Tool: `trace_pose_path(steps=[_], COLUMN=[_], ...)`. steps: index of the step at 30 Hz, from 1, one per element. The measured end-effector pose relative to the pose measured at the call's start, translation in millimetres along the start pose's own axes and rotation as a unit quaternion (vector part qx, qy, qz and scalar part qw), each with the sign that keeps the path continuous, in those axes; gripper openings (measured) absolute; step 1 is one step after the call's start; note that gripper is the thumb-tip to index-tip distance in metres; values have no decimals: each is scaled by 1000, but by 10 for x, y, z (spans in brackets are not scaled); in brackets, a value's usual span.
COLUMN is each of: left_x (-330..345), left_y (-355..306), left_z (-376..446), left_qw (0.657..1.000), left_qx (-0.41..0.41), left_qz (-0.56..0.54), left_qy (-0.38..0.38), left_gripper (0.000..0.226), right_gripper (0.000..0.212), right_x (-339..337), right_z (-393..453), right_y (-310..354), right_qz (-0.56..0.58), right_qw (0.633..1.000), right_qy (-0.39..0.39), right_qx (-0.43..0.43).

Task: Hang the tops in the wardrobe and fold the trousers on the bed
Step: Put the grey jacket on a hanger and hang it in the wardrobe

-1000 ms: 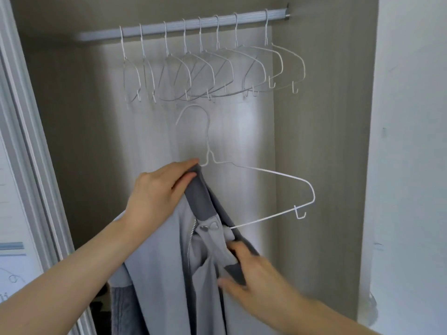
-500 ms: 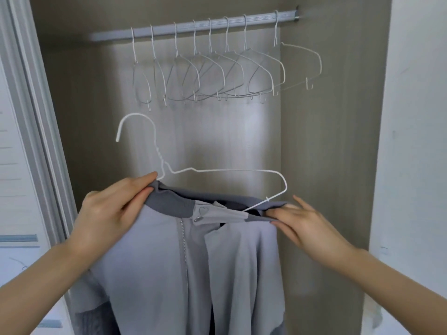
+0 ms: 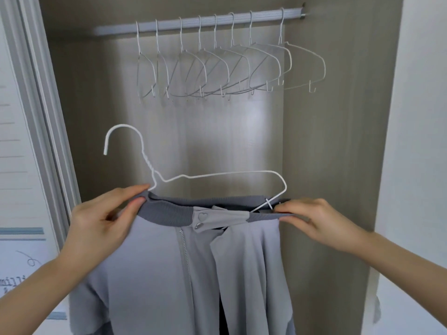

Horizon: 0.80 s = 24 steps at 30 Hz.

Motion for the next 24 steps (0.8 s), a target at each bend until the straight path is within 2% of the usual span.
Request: trace_pose_path(steps=[5,7,8,10,12,15,19,22,24], left_x=[37,26,24,24,45,52,117,228,249], left_y=[72,131,144,146,142,174,210,233,245], left_z=[-25,-7,9,35,31,68,158,227,268], left_qw=[988,985,987,991,994,998,996,988,980], left_qx=[110,123,115,94,69,4,-35,-102,-140], left_qz=[109,120,111,93,67,8,-23,-71,-98], left_qy=[16,14,15,28,45,55,79,91,97], left_gripper=[26,27,27,27,30,36,36,5,4], right_gripper=[20,17,28,61,86,75,58,47,43], right_x=[-125,-207,-240,-221,-173,-92,-11,17,46], right_z=[38,49,53,68,115,177,227,224,193], right_y=[18,29,7,-78,-81,-65,-28,27,86], right_qz=[-75,-38,26,180,205,116,151,150,160], right_qw=[996,999,999,972,964,986,982,981,980], right_qy=[29,16,-9,-34,-6,26,2,5,24], right_qx=[-49,-9,40,144,168,117,115,122,113])
Point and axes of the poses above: each hand's wrist, its own z-axis towards the middle knuckle, its own x-axis out of the palm, y = z × x, the point moved 5 cm from there along z, towards the middle knuckle, and after that the axes turned 14 degrees about -x, right-handed, at the moved point
